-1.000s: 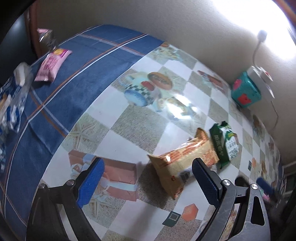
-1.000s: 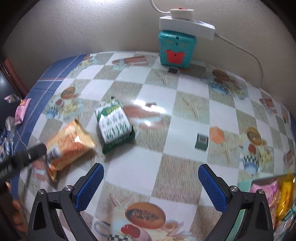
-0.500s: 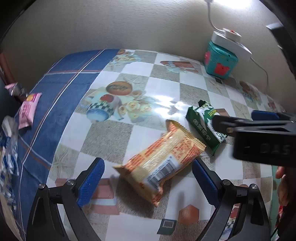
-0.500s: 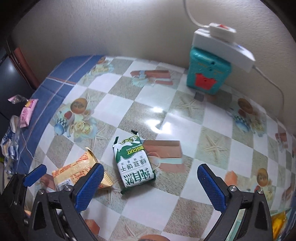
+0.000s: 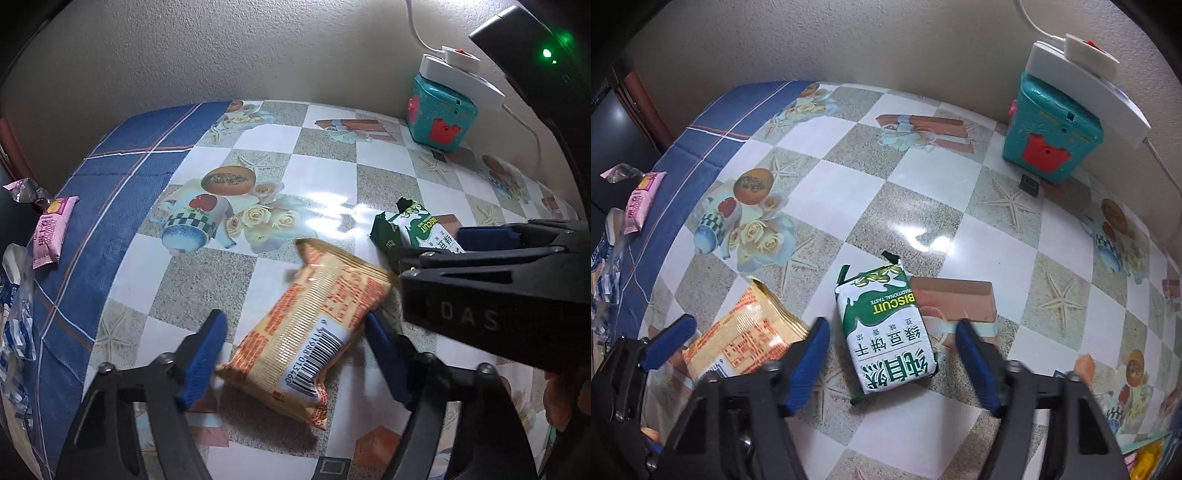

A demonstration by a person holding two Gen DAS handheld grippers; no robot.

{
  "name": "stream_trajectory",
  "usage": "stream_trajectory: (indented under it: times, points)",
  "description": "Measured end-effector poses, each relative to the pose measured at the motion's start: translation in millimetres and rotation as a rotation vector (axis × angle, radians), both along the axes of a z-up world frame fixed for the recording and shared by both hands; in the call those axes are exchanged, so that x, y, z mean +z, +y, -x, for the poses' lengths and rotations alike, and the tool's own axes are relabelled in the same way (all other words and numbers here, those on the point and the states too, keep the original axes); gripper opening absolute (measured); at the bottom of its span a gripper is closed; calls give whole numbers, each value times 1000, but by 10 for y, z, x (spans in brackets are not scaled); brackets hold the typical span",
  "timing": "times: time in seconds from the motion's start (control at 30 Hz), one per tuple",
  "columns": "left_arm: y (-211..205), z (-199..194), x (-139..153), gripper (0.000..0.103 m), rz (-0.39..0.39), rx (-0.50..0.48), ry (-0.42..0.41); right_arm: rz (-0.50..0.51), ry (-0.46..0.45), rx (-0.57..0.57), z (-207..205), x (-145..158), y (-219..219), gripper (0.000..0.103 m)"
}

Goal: Organize snacks
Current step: 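Grasp the biscuit box with the right gripper while the left grasps the orange wafer pack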

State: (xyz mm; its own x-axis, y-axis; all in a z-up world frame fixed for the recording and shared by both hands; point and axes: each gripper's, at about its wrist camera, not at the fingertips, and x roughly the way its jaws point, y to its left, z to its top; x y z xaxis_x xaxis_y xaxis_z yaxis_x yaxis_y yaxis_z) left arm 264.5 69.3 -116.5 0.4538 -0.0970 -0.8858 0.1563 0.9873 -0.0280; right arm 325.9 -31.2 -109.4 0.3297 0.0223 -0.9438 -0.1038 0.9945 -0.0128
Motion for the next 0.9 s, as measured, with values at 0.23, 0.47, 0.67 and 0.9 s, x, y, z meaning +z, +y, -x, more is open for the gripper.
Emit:
stream_trajectory:
  times: [0.23, 0.47, 0.67, 0.9]
  points:
    - [83, -14, 13, 56, 44, 40, 18, -12, -6, -9, 22, 35, -34, 47]
    - [154, 3, 5, 51, 89, 93, 44, -10, -22, -25, 166, 59, -96, 46]
    - [224, 32, 12, 44, 120, 147, 70, -12, -25, -36, 352, 48, -166, 46]
    - [262, 96, 52, 40, 92, 203, 95, -12, -18, -48, 614, 5, -251, 43]
